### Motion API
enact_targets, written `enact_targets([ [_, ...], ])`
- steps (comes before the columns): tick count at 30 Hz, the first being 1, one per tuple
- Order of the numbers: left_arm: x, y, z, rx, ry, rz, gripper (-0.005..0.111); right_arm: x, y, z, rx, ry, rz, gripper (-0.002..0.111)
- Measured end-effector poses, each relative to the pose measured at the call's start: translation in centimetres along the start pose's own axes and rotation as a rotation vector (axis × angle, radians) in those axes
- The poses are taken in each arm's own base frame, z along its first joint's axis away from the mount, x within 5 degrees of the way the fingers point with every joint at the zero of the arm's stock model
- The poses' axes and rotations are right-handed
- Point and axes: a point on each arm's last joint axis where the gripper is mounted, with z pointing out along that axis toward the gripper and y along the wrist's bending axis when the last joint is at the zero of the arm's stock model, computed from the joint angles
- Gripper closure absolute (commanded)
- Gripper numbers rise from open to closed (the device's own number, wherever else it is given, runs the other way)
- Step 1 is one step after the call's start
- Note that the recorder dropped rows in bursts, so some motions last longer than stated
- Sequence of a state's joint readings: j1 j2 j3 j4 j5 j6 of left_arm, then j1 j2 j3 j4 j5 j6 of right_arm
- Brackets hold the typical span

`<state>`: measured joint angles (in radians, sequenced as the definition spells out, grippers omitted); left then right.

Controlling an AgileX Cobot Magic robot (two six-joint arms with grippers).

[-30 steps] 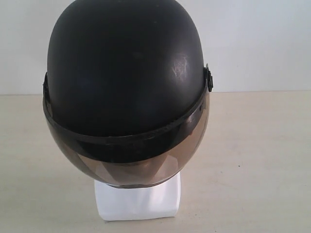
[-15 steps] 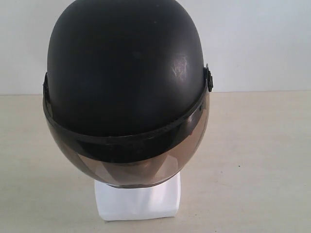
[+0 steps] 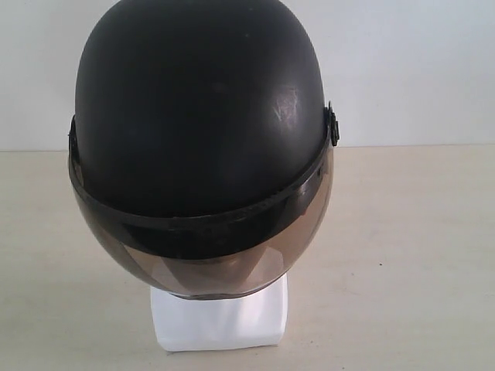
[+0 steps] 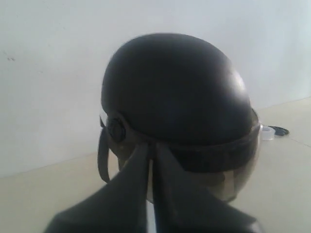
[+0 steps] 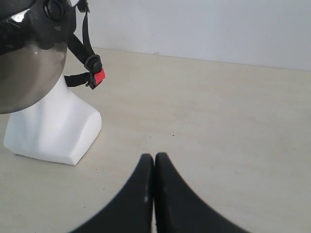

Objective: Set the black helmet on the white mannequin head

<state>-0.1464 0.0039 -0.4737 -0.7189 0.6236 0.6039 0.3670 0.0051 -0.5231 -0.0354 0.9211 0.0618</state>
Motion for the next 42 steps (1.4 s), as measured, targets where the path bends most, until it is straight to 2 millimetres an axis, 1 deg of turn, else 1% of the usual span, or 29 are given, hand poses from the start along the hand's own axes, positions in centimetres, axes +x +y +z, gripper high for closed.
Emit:
enact_targets([
  [2, -0.9, 0.5, -0.2, -0.058, -0.076, 0.008, 0.102, 0.0, 0.0, 0.0, 0.000, 0.000, 0.000, 0.108],
  [6, -2.9, 1.8, -0.7, -0.207, -0.292, 0.014, 0.102, 0.0, 0.0, 0.0, 0.000, 0.000, 0.000, 0.108],
  [8, -3.3, 2.3, -1.0, -0.274, -0.366, 0.035, 0.102, 0.0, 0.0, 0.0, 0.000, 0.000, 0.000, 0.108],
  [10, -2.9, 2.8, -0.8, -0.323, -0.387, 0.066, 0.102, 0.0, 0.0, 0.0, 0.000, 0.000, 0.000, 0.108],
  [13, -0.9, 3.6, 0.1, -0.365, -0.354, 0.084, 0.102, 0.0, 0.0, 0.0, 0.000, 0.000, 0.000, 0.108],
  [15, 1.3, 4.1, 0.9, -0.382, -0.302, 0.053, 0.102, 0.0, 0.0, 0.0, 0.000, 0.000, 0.000, 0.108],
  [19, 6.7, 5.2, 2.3, -0.432, -0.214, -0.068, 0.102, 0.0, 0.0, 0.0, 0.000, 0.000, 0.000, 0.108],
  [21, 8.7, 5.5, 2.6, -0.456, -0.185, -0.122, 0.102, 0.0, 0.0, 0.0, 0.000, 0.000, 0.000, 0.108],
  [22, 9.5, 5.6, 2.6, -0.464, -0.171, -0.146, 0.102, 0.0, 0.0, 0.0, 0.000, 0.000, 0.000, 0.108],
  [24, 10.0, 5.7, 2.7, -0.475, -0.141, -0.142, 0.102, 0.0, 0.0, 0.0, 0.000, 0.000, 0.000, 0.108],
  [28, 10.4, 5.7, 2.7, -0.498, -0.085, -0.075, 0.102, 0.0, 0.0, 0.0, 0.000, 0.000, 0.000, 0.108],
  [32, 11.3, 5.8, 2.7, -0.513, 0.019, -0.048, 0.102, 0.0, 0.0, 0.0, 0.000, 0.000, 0.001, 0.108],
  [38, 13.2, 5.7, 2.5, -0.520, 0.213, -0.132, 0.102, 0.0, 0.0, 0.0, 0.000, 0.000, 0.002, 0.108],
  [42, 13.4, 5.6, 2.4, -0.523, 0.240, -0.144, 0.102, 0.0, 0.0, 0.0, 0.000, 0.000, 0.002, 0.108],
])
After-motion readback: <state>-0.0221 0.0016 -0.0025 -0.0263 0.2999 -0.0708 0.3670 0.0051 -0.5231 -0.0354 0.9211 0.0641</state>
